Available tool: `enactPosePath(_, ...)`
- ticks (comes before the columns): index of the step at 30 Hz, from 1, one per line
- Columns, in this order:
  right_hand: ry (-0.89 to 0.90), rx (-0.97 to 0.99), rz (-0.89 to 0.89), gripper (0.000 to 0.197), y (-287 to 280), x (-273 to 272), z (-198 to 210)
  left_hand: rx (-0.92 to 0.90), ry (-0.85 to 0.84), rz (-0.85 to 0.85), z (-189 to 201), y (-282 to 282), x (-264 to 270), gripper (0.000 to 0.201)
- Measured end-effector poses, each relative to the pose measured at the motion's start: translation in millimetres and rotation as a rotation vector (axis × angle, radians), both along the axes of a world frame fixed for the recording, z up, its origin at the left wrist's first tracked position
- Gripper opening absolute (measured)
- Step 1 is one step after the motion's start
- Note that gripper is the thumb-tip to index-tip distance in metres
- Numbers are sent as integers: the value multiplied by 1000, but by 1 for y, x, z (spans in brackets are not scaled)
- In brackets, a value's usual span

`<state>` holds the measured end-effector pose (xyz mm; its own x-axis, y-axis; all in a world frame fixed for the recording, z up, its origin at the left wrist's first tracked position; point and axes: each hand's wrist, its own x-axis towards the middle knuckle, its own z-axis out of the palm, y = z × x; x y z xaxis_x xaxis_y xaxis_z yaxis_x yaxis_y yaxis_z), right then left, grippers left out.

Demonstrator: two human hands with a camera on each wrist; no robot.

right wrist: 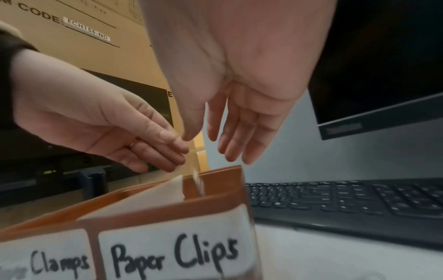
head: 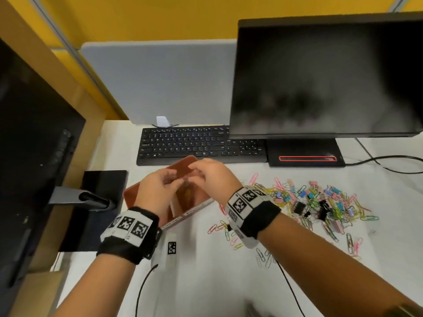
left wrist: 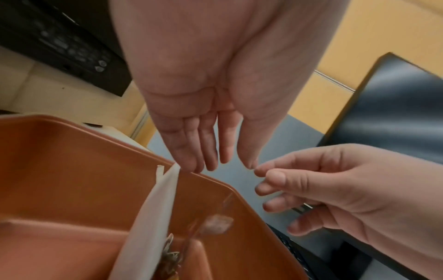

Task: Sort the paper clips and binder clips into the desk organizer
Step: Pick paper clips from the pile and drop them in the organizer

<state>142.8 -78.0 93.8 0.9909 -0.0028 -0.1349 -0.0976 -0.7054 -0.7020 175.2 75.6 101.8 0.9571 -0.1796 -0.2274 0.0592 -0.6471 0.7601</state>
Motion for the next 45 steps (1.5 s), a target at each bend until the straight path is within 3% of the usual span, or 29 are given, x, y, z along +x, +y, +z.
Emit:
enactPosePath(5, 44, -6, -118, 24, -39, -49, -16, 30, -89, -200, -14, 6, -39, 18)
enactPosePath(8, 203, 23, -183, 18, -67, -100, -35, 18, 8, -330, -37, 1, -72, 20)
enactPosePath(10, 275, -2, -186, 19, -81, -131, -51, 74, 92, -422, -58, -6, -90, 34)
enactPosePath(14, 305, -201, -148, 58, -94, -164, -81, 242, 126, -496, -95, -20, -105, 61)
enactPosePath(18, 338, -311, -162, 79, -88, -159, -96, 291, 39, -432, -112, -35, -104, 54)
enactPosePath(22, 285, -257, -172, 60, -83, -144, -103, 229, -10, -392, -118, -44, -102, 26)
enactPosePath(25, 241, -176, -178, 29, -87, -139, -104, 237, 31, -363, -117, -46, -100, 20)
enactPosePath(27, 216, -173, -170, 20, -93, -138, -106, 253, 42, -372, -117, -47, -97, 14)
enactPosePath(32, 158, -184, -174, 15, -107, -142, -106, 301, 40, -429, -124, -48, -96, 9)
enactPosePath(40, 124, -114, -160, 27, -115, -154, -99, 298, 31, -427, -126, -49, -104, 8)
enactPosePath(45, 109, -87, -139, 16, -121, -158, -96, 258, 13, -474, -125, -48, -100, 9)
